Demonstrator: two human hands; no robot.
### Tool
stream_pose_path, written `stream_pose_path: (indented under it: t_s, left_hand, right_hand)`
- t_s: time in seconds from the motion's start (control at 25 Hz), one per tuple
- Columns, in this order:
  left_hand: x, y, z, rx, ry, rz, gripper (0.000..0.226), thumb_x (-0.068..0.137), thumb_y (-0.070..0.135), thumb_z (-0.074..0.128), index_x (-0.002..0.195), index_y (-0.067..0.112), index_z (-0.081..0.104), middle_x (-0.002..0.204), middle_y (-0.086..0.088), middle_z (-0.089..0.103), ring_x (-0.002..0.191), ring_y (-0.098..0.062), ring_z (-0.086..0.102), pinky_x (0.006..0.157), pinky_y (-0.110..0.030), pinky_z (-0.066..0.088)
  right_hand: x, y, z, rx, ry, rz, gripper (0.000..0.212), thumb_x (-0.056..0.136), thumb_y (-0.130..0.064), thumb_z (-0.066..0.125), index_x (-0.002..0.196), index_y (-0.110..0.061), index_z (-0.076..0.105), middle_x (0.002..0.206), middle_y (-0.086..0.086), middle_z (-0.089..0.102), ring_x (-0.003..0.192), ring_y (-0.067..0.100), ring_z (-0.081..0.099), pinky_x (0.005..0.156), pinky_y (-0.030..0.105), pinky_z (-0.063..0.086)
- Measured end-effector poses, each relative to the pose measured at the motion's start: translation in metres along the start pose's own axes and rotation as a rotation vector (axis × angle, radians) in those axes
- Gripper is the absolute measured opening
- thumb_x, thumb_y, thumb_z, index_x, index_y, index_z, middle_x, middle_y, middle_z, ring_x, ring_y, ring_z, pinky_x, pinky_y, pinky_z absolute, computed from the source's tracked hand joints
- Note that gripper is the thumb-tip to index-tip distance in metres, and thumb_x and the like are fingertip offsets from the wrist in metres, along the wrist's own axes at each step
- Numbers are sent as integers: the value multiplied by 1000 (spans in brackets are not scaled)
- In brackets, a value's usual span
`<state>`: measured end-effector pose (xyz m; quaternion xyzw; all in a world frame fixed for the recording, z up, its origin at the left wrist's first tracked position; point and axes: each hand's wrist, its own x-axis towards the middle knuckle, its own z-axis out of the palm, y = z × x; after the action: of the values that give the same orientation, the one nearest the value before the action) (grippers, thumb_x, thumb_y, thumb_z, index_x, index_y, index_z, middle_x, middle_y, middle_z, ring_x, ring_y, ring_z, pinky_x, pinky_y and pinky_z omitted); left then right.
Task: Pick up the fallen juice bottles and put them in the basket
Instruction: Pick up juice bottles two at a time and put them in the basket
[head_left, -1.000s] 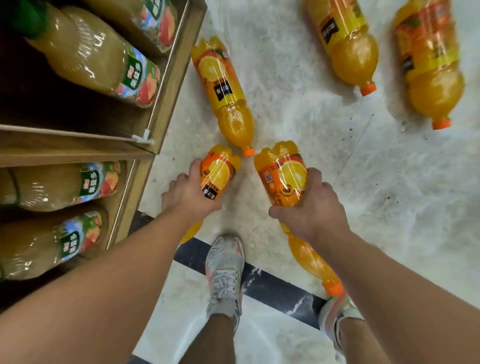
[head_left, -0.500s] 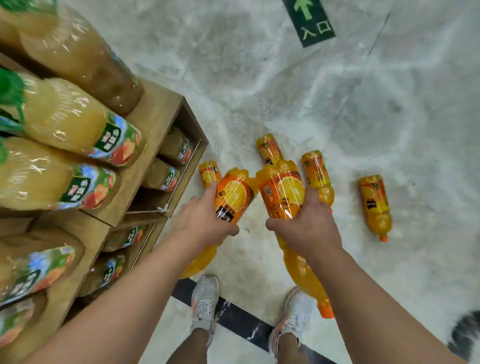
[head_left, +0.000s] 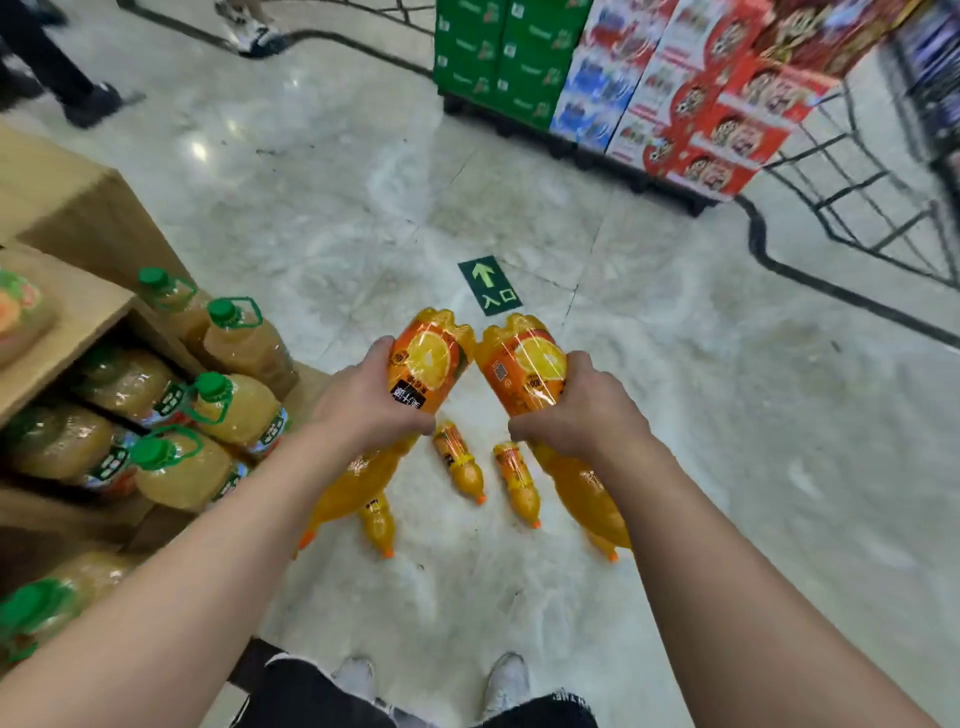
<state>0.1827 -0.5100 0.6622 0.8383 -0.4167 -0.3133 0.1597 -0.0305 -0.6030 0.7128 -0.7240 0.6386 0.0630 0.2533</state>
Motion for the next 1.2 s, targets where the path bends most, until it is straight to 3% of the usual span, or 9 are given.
stream_pose_path:
  t_s: [0.32,0.56,0.8,0.92,1.08,1.2]
  left_hand:
    - [-160,39,-139,-65,112,200,108,59,54,89,150,36,33,132,-1,62,116,-32,60,91,-41,51]
    - [-261,22,-158,10,189,217,119,54,62,84,153,42,21,126,1,63,109,-28,62,90,-44,55]
    - [-389,-42,-143,-69,281,15,114,58,57,86,153,41,24,125,-2,63,113,-32,62,92,-42,54]
    - [-473,-98,-133,-117,333,-168,119,59,60,84,157,41,19,130,-2,61,117,-31,61,94,-41,52]
    - [-583,-183,-123,-198,400,-380,123,48,67,81,153,46,21,117,7,61,108,-27,63,93,-43,54]
    - [-651,-234,-124,-251,445,-498,124,41,70,80,150,46,26,117,7,63,105,-25,63,91,-43,55]
  right_hand:
    - [-184,-37,-114,30,175,42,97,54,-57,87,134,-28,42,113,5,56,100,30,59,84,48,58]
    - [-290,-35,-98,137,213,-32,90,48,-58,85,124,-33,43,104,2,58,91,26,62,80,46,60]
    - [-380,-38,-36,90,58,-173,99,48,-57,85,133,-33,42,114,3,59,100,27,62,84,43,59]
    - [-433,-53,2,10,-46,-314,96,48,-56,86,130,-30,43,110,3,58,98,27,60,82,42,58]
    - [-514,-87,52,-25,-170,-493,100,54,-50,88,139,-25,40,112,3,56,98,26,57,81,37,55]
    - [-571,-116,87,-41,-256,-615,106,51,-51,86,141,-25,37,118,3,54,106,28,56,89,43,55]
